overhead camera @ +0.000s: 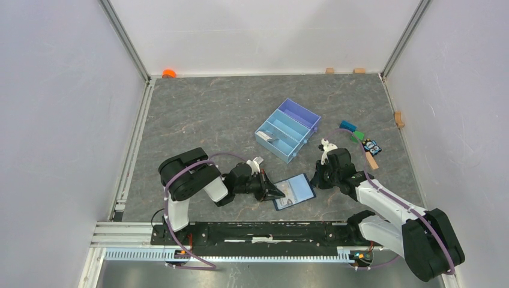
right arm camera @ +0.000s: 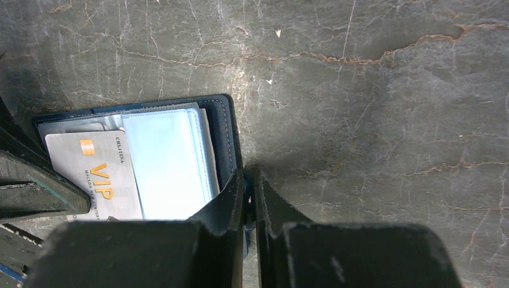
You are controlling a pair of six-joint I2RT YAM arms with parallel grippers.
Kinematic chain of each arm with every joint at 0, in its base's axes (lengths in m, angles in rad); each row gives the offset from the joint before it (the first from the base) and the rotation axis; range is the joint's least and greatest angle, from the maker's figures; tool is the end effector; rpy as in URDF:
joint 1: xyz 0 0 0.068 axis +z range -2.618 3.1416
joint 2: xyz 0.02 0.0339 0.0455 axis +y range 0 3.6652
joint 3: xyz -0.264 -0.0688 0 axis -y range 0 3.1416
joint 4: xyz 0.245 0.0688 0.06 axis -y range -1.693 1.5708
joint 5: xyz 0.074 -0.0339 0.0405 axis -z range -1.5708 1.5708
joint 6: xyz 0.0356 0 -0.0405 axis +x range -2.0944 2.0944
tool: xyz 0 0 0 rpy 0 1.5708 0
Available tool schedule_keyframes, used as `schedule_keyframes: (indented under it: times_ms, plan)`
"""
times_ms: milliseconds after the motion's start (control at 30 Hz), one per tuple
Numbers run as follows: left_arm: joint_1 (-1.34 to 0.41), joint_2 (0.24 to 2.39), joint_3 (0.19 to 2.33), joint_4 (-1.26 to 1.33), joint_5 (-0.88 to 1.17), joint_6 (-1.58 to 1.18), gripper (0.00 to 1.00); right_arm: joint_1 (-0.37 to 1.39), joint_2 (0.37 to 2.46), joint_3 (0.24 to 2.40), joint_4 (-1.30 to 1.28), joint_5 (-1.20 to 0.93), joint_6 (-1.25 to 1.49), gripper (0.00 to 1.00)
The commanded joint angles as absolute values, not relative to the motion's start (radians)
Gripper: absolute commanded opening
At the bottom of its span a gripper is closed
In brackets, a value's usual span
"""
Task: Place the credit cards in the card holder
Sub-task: Insert the credit card into the card holder.
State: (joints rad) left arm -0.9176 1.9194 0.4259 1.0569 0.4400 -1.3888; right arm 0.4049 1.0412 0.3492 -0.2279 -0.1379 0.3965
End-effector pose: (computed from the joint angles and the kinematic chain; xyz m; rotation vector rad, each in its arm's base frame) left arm 0.1613 -0.2357 0.0771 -0.2388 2.5295 -1.6925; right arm 0.1633 0.0753 0.1443 -0.0701 2.5494 0.4977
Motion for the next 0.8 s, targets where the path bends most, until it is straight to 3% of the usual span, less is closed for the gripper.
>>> schedule_keyframes:
  times_ms: [0,767]
  plan:
    - [-0.922,1.888,0.414,1.075,0.411,-1.436,0.02,0.405,1.054,0.313,-0.337,-0.095,0.383,0.0]
    - [-0.923,1.923,0.423,1.118,0.419,-1.446,0.02,0.405,1.05,0.32,-0.346,-0.092,0.383,0.0]
